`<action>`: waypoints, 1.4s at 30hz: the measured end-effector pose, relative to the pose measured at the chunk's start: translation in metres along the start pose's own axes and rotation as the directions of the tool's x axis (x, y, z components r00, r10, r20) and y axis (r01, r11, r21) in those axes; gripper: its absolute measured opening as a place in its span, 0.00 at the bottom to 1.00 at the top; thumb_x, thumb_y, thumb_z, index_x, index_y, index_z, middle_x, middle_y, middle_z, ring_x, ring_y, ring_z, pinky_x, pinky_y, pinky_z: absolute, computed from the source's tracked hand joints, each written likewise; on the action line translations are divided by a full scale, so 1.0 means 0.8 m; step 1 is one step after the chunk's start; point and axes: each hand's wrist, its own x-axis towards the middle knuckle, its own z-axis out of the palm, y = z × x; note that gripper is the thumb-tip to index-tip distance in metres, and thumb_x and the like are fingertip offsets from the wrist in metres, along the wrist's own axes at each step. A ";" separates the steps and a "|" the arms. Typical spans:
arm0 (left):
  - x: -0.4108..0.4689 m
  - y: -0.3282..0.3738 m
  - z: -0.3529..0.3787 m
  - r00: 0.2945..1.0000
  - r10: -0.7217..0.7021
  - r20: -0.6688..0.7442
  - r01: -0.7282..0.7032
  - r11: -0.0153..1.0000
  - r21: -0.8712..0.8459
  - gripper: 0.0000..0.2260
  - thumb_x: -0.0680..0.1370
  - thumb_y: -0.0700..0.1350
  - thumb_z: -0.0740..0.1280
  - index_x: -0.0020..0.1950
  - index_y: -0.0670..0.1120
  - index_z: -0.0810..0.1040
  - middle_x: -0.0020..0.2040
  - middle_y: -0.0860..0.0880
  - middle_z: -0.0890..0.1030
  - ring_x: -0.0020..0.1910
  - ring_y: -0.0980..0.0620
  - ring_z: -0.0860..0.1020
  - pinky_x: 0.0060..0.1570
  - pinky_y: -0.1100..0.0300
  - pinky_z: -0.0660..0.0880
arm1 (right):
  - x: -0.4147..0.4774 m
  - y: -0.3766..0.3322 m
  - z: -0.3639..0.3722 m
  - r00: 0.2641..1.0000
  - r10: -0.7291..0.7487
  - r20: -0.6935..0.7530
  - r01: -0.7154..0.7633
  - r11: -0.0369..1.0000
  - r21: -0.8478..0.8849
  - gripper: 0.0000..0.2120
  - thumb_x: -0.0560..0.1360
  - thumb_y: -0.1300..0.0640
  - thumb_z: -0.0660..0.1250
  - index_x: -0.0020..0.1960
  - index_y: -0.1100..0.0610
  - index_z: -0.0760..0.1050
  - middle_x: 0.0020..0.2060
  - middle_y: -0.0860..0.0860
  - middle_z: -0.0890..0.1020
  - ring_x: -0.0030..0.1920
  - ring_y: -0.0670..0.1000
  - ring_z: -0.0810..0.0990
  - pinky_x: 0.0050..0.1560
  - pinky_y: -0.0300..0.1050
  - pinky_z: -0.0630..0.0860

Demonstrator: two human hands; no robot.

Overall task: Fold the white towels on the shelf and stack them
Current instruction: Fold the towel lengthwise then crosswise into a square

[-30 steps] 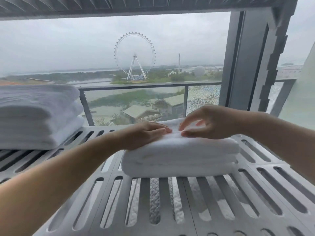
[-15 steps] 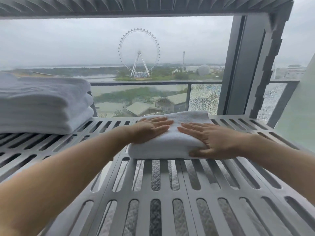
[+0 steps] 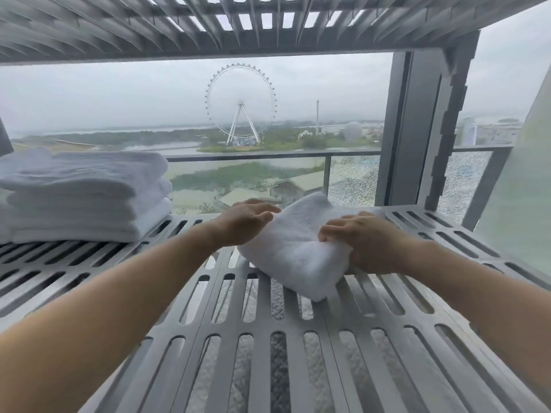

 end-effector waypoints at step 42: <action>0.016 0.105 0.098 0.803 0.593 0.058 -0.546 0.693 0.470 0.31 0.74 0.54 0.57 0.75 0.46 0.55 0.71 0.47 0.66 0.64 0.46 0.71 0.55 0.50 0.73 | -0.085 0.066 0.001 0.935 0.236 0.265 -0.323 0.876 0.358 0.36 0.66 0.46 0.57 0.73 0.42 0.54 0.74 0.42 0.55 0.73 0.40 0.50 0.73 0.43 0.44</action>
